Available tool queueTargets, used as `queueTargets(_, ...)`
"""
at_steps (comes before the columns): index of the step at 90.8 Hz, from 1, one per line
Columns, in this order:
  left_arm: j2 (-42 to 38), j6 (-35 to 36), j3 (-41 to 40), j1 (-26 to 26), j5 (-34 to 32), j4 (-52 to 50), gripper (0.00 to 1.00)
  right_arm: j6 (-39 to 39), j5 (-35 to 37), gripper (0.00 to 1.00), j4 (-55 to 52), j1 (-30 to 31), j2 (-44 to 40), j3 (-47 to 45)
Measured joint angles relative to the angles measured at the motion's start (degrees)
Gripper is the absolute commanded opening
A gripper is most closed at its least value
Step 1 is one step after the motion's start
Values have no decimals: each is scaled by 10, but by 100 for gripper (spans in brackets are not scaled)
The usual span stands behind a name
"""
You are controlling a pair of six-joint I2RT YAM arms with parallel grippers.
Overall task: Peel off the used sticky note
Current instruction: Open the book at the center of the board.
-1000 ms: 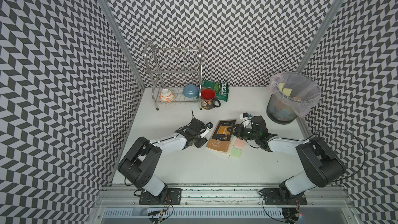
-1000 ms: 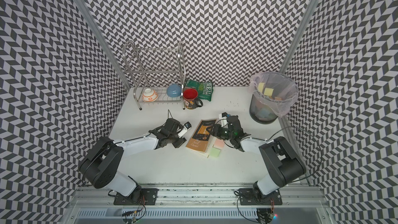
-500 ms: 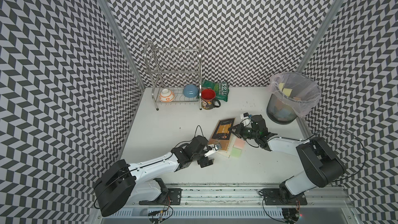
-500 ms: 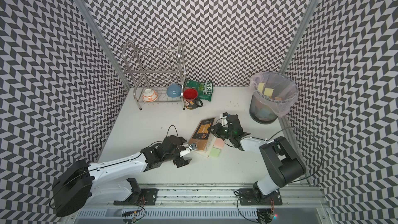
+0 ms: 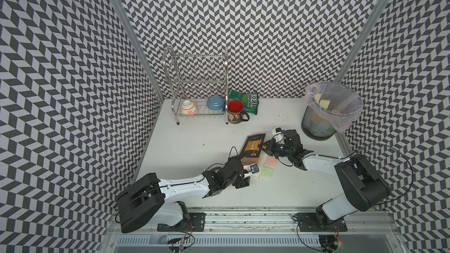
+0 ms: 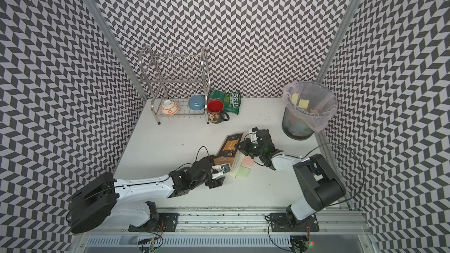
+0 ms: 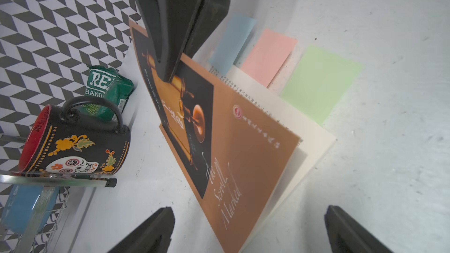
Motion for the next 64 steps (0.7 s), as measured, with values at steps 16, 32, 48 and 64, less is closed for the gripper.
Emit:
queueTargets(16,13,-4,2,-7,-1,17,100,2,-2,3,1,0,7,3)
queueTargets(32,44,-12,17,-7,-20,46,100,5,-2,3,1,0,8,3)
queueTargets(48,54,-13,22,-7,-30,65,95,5,-2,3,1,0,8,3)
queueTargets(64,46,-19,22,-7,-37,71,72,9,-2,3,1,0,8,3)
